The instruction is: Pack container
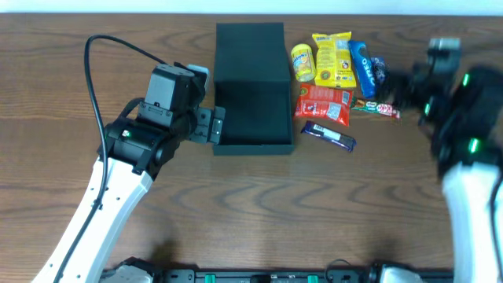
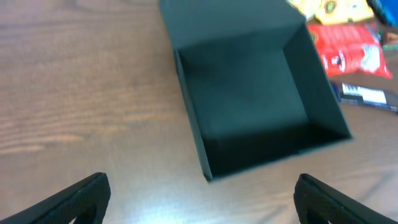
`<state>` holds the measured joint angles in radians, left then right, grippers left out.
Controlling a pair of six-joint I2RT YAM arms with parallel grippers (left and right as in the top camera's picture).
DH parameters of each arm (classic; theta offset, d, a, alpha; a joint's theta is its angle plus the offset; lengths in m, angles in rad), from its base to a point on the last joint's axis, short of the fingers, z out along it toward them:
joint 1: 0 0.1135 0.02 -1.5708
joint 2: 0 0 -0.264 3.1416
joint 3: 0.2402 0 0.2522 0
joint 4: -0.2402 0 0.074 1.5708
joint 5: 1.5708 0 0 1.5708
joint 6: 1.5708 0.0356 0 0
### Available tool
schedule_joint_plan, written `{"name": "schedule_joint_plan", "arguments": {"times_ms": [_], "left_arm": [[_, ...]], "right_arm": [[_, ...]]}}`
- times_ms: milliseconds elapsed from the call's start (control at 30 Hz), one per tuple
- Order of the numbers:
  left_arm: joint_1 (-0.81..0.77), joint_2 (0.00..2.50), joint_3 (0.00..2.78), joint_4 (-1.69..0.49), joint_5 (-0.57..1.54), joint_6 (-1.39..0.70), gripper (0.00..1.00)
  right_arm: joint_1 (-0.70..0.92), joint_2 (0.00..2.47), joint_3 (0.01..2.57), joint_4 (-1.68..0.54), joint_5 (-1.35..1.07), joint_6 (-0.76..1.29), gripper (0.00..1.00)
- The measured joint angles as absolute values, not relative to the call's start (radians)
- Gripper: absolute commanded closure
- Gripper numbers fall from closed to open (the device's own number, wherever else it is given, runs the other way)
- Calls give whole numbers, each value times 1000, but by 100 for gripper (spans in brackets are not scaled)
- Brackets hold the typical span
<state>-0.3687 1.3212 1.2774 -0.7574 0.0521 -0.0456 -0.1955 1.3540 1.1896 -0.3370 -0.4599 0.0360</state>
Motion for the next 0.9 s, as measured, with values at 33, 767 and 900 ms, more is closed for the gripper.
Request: {"name": "schedule_joint_plan", "arguments": {"times_ms": [33,767,900], "left_arm": [[-369,1327,1277,-745,49,-45,4],[-369,1383,1278,-706,37,-108,5],[-369,1383,1278,-706,37,-108,5]], "right_arm": [[-196,1435,1285,-402,-447,-7,1],[-121,2261,2053,-740,-204,-276,10],[-96,2314,2053,-768,-179,-278,12]]}}
